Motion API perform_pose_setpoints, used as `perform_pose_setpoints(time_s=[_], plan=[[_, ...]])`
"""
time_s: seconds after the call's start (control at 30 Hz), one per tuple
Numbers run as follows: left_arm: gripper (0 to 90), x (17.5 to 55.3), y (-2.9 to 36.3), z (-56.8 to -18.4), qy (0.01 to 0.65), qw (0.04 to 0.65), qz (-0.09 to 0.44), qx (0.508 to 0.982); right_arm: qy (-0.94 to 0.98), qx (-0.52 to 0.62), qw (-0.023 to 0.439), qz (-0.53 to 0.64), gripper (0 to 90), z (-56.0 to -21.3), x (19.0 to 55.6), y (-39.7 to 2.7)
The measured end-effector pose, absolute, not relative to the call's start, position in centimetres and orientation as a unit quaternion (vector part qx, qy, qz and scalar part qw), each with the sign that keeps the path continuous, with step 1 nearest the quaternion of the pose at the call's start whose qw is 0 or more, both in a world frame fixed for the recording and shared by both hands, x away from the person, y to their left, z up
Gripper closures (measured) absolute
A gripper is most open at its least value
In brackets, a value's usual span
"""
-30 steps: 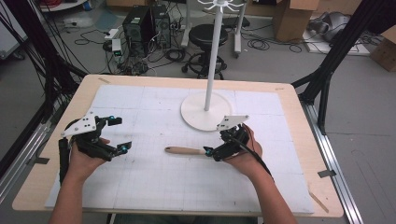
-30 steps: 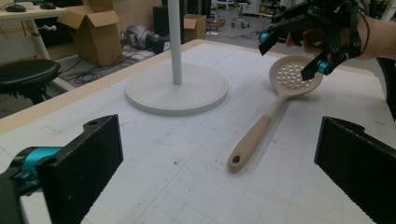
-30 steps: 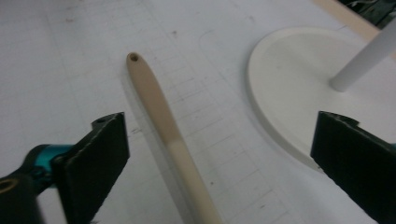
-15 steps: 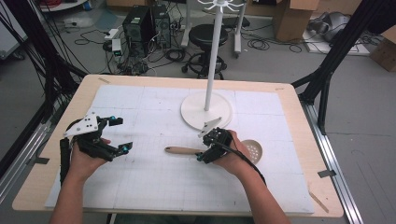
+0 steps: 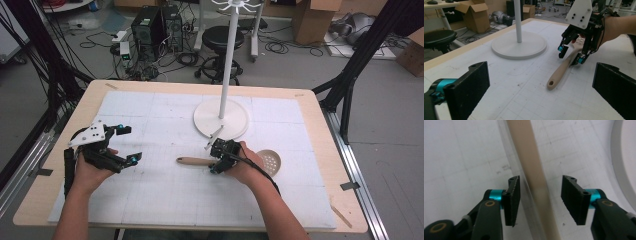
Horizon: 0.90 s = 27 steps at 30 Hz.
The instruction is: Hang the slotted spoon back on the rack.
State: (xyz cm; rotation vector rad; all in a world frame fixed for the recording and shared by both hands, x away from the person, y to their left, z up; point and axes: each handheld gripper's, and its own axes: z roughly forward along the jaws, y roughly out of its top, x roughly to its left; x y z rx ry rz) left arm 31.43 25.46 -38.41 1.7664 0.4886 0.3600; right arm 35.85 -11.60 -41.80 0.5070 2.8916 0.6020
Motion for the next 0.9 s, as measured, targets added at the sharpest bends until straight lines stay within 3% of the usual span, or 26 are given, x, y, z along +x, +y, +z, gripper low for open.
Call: perform_pose_setpoints(time_s=[0.27,0.53,0.9], plan=[[1.6,31.5,25.2,-38.6,0.212,0.586,0.155,0.766,0.966,0.180,0.030,0.183,59.4,-41.8,36.7,-11.2],[1.6,31.4,25.2,-38.6,0.210,0.582,0.157,0.769,0.975,0.159,0.024,0.156,69.5,-41.5,37.0,-10.6],[1.6,31.3,25.5,-38.4,0.210,0.589,0.157,0.765,0.978,0.140,0.029,0.150,75.4,-41.4,36.6,-10.4]])
